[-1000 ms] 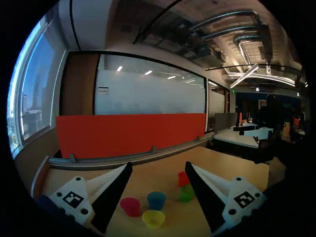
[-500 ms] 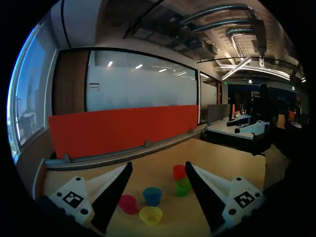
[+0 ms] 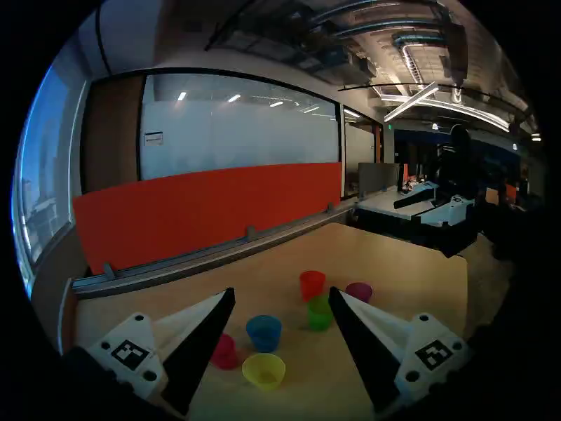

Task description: Pour water

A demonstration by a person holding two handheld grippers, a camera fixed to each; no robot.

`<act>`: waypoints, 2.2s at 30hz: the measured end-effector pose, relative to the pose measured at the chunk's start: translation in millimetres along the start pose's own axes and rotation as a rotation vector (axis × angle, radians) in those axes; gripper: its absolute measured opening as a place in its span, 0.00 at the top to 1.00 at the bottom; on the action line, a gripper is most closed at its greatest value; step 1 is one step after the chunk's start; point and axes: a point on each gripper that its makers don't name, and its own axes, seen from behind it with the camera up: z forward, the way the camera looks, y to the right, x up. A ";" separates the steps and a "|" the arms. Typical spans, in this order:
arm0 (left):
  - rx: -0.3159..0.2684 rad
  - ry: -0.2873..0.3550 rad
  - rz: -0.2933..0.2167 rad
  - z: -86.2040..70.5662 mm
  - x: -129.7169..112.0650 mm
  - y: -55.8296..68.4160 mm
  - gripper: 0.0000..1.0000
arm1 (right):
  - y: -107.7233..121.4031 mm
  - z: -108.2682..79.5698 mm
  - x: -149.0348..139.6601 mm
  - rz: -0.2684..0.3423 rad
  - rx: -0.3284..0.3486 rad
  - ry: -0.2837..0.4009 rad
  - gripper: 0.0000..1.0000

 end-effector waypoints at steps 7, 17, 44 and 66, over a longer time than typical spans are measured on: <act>-0.018 -0.029 0.016 10.0 -16.4 1.6 0.00 | 1.4 10.9 -9.3 0.007 0.020 -0.022 0.04; -0.024 -0.077 0.024 29.2 -41.1 -5.9 0.00 | 4.0 34.7 -36.7 -0.006 0.037 -0.076 0.04; -0.061 -0.250 0.028 87.8 -129.5 -24.3 0.00 | 14.7 102.1 -103.5 0.000 0.085 -0.197 0.04; -0.074 -0.398 0.045 114.1 -165.7 -35.4 0.00 | 14.5 126.5 -131.8 -0.009 0.110 -0.279 0.00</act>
